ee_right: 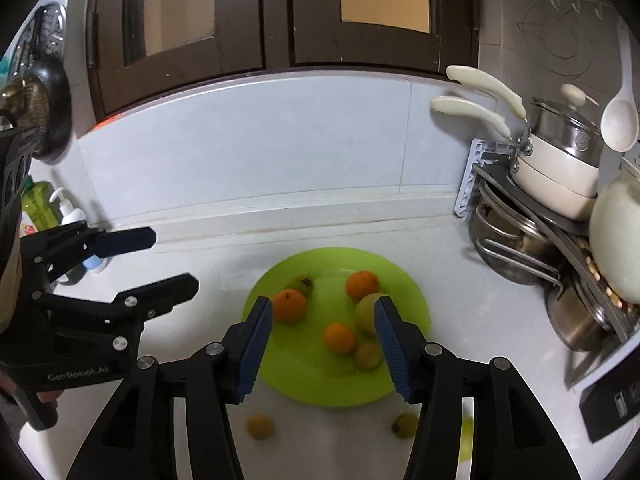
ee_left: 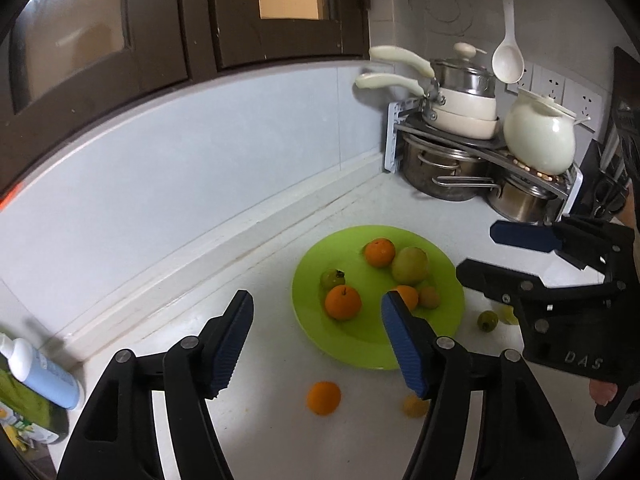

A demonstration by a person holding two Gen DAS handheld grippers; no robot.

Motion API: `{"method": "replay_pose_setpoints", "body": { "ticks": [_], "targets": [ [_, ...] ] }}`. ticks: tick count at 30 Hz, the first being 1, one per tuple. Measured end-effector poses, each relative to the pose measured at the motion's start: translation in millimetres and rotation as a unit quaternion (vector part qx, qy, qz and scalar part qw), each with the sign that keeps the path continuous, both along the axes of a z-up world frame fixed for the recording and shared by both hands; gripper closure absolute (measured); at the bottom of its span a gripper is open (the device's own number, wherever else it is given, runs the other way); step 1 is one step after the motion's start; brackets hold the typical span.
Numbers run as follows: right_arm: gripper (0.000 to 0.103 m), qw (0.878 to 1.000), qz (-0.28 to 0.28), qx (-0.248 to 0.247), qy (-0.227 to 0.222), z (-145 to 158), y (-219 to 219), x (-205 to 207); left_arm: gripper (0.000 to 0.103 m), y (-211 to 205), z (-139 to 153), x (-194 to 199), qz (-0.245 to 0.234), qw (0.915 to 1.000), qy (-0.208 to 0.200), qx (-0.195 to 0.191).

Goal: Organize fruits
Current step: 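Withdraw both tools from the plate toward the loose fruits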

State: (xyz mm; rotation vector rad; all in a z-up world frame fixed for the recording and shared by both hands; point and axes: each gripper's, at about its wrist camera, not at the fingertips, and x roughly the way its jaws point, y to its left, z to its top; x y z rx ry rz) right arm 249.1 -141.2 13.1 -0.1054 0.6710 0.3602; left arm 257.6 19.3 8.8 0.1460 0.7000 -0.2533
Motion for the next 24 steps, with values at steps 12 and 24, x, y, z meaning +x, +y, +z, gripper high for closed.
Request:
{"method": "replay_pose_setpoints", "body": {
  "ticks": [12, 24],
  "targets": [
    [0.05, 0.999, -0.029, -0.004, -0.023, -3, 15, -55, 0.031, 19, 3, -49, -0.025, 0.9993, -0.022, 0.014],
    [0.05, 0.997, -0.074, 0.014, 0.013, -32, 26, -83, 0.03, 33, -27, -64, -0.075, 0.9966, -0.005, 0.034]
  ]
}}
